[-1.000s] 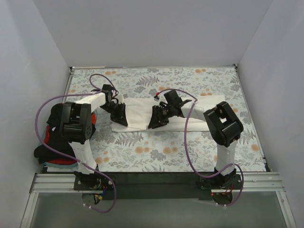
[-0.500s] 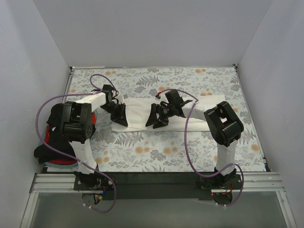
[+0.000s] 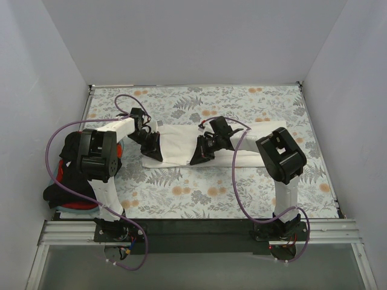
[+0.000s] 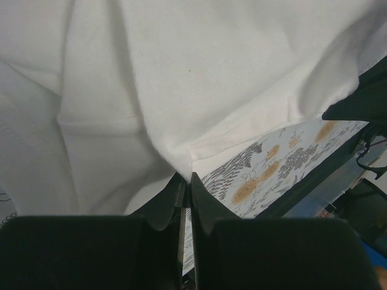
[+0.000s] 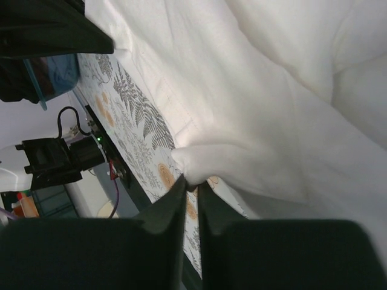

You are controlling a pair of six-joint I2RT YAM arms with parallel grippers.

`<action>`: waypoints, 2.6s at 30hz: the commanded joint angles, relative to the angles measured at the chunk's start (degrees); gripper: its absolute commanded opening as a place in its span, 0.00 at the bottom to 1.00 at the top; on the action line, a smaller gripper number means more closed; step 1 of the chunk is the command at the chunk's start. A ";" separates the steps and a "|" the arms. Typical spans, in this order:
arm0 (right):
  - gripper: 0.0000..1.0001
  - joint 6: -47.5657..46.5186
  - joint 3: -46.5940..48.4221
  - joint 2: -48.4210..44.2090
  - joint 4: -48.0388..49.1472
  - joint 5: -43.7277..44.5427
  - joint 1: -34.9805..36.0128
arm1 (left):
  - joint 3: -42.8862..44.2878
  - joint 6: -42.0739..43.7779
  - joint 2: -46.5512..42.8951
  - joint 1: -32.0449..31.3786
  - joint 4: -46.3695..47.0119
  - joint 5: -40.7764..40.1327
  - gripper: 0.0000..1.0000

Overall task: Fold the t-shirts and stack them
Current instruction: Fold the tshirt

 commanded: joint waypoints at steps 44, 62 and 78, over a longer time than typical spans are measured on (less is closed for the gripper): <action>0.01 -12.71 15.35 4.85 0.26 -2.49 -9.03 | 26.18 -2.99 9.90 -0.08 0.89 3.75 0.00; 0.01 -15.78 7.53 0.46 -6.24 -6.18 -8.34 | 10.53 -0.53 0.67 0.10 -3.51 0.41 0.00; 0.58 -49.24 20.26 -6.39 -38.92 1.89 -20.89 | 8.50 1.23 -9.01 -2.53 1.34 -1.25 0.41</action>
